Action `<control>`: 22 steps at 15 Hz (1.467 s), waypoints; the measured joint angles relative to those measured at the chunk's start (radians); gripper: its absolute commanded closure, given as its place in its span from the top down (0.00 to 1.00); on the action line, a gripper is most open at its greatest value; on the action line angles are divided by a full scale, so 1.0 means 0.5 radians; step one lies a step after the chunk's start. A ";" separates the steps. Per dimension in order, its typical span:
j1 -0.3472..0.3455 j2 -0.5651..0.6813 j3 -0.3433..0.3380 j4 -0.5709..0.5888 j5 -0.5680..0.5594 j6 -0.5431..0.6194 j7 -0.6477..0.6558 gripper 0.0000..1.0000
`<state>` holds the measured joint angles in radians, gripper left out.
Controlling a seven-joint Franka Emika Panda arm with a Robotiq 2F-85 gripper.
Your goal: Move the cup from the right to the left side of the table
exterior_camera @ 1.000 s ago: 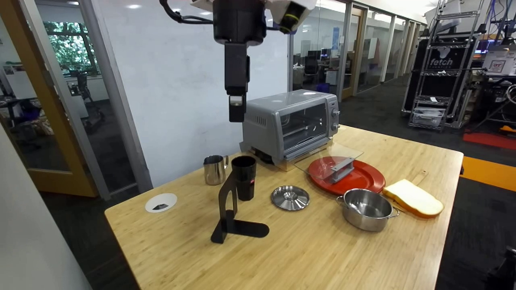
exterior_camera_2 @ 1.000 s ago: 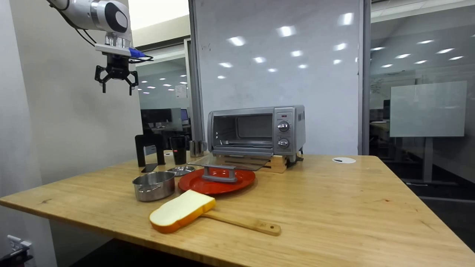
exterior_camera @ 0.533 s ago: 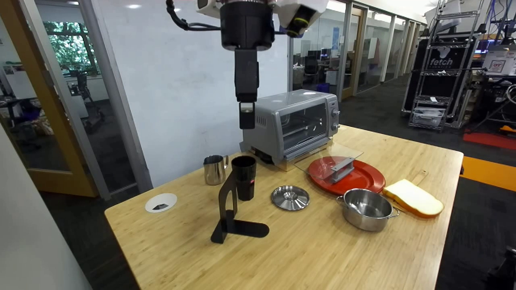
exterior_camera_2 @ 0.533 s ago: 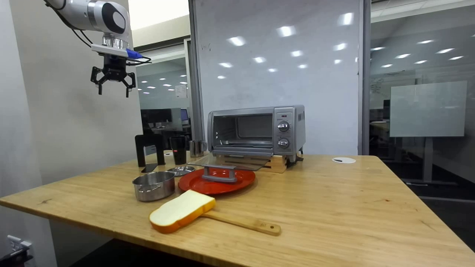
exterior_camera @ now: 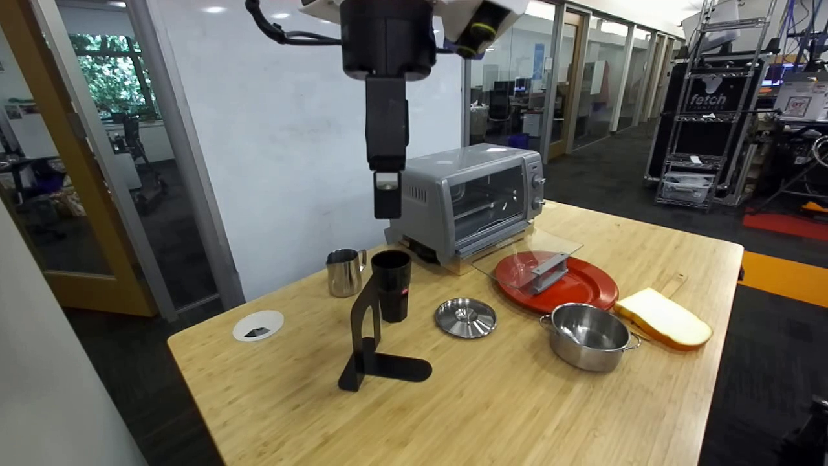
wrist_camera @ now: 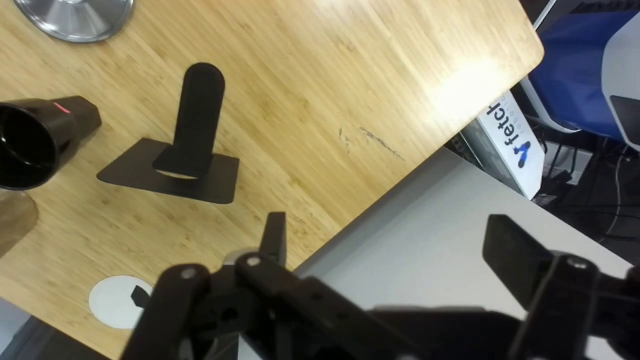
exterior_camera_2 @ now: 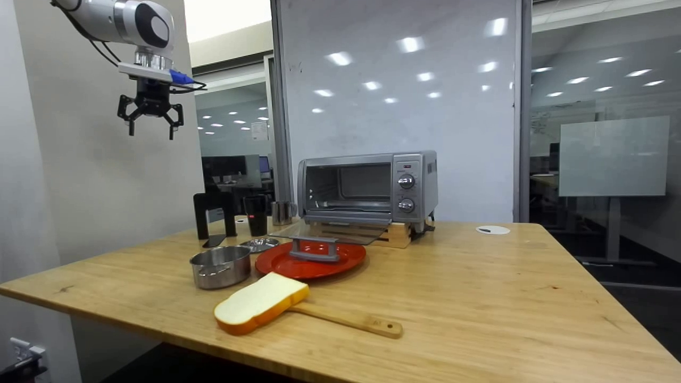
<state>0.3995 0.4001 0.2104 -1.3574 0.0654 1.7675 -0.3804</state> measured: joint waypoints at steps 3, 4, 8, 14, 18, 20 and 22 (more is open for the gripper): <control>0.099 -0.123 0.056 -0.155 -0.001 0.048 0.146 1.00; 0.133 -0.167 0.072 -0.204 -0.001 0.055 0.202 1.00; 0.195 -0.386 0.104 -0.450 0.000 0.058 0.453 1.00; 0.072 -0.830 0.128 -1.021 0.126 0.058 0.703 1.00; 0.046 -1.086 0.138 -1.314 0.218 0.059 0.836 1.00; 0.037 -1.210 0.141 -1.446 0.265 0.069 0.906 1.00; 0.019 -1.336 0.141 -1.583 0.321 0.100 0.967 1.00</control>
<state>0.4091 -0.2679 0.2811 -2.1489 0.2257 1.8177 0.1029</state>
